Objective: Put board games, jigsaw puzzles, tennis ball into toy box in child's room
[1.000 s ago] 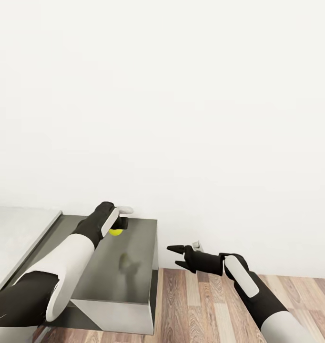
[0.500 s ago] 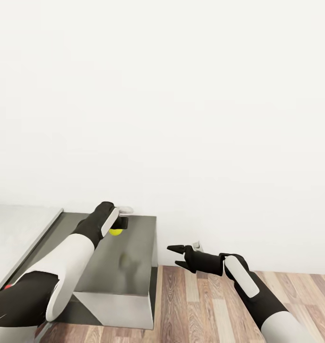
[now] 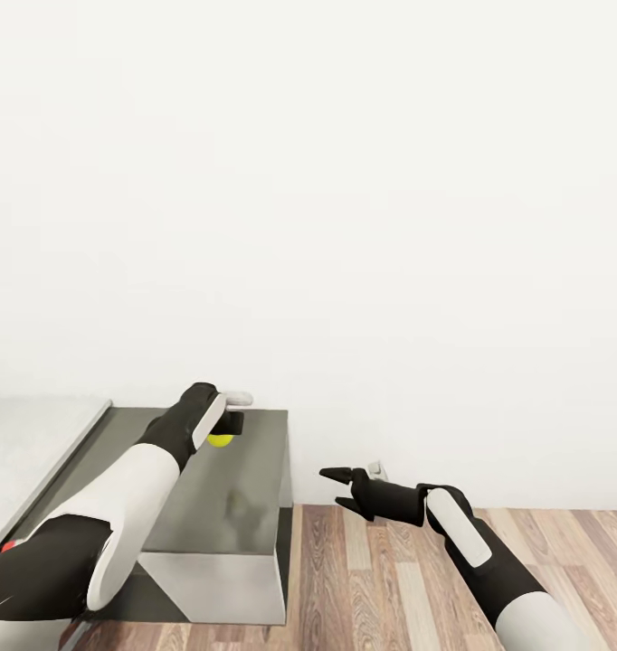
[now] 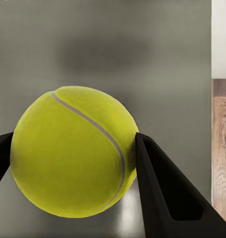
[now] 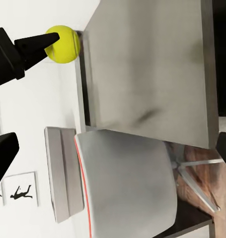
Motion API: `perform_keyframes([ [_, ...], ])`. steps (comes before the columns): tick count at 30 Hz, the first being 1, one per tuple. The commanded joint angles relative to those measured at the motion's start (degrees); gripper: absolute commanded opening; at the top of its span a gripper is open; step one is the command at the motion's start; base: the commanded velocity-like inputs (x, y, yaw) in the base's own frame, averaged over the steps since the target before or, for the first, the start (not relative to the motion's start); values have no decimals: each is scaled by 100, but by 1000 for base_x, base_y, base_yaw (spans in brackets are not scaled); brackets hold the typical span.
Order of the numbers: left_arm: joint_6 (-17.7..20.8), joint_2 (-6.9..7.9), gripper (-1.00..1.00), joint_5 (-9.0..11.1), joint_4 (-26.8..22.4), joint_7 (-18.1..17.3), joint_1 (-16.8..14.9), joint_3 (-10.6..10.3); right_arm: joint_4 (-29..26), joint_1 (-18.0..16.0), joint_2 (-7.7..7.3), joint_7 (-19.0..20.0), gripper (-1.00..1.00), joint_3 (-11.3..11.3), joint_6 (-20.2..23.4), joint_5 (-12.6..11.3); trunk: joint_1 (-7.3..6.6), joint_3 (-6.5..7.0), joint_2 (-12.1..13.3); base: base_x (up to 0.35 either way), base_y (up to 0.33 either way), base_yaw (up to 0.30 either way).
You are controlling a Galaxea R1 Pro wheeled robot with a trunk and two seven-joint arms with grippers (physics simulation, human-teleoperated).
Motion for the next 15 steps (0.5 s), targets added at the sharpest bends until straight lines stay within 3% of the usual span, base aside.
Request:
perform_keyframes([
  [1, 20, 4, -100, 43, -6, 26, -5, -26, 3, -6, -2, 44, 100, 13, 1, 33, 4, -9, -12, -4, 0, -20],
  [3, 20, 6, -100, 43, -6, 26, -5, -26, 8, -5, 5, 56, 100, 16, -3, 26, 4, -7, -12, -2, 0, -11],
  [8, 81, -157, -100, 95, -59, 137, 3, -26, 170, 158, -77, 217, 100, -146, -167, -116, 4, -7, -12, 0, 0, 0],
  [11, 82, -255, -100, 100, -53, 127, 13, 29, 242, 255, -24, 313, 100, -242, -264, -156, 4, -7, -12, 0, 0, 0],
  [15, 82, -244, -100, 102, -50, 123, 19, 161, 256, 272, 22, 319, 100, -370, -393, -161, 4, -7, -12, 0, 0, 0],
])
